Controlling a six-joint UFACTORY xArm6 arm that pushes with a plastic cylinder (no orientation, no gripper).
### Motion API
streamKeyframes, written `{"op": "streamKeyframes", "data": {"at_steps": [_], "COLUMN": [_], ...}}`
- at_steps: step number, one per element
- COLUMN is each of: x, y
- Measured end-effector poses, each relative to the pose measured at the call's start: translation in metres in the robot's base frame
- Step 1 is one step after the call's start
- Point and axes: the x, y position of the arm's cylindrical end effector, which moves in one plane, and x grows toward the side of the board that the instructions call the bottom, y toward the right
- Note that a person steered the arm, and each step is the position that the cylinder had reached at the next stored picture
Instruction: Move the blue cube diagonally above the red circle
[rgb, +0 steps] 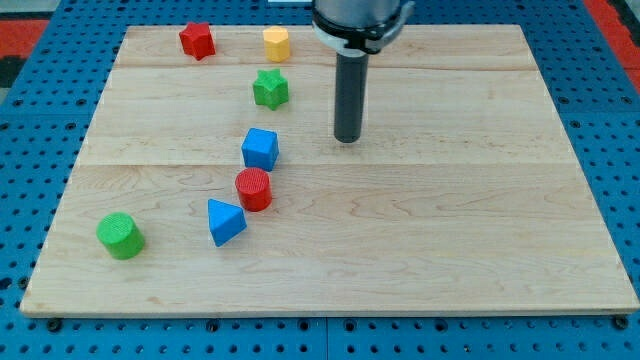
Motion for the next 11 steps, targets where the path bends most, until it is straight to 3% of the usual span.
{"op": "streamKeyframes", "data": {"at_steps": [3, 5, 6, 7, 8, 9, 11], "x": [-0.013, -0.013, 0.005, 0.048, 0.062, 0.056, -0.034], "y": [-0.007, -0.067, -0.123, -0.135, -0.141, -0.079, 0.064]}}
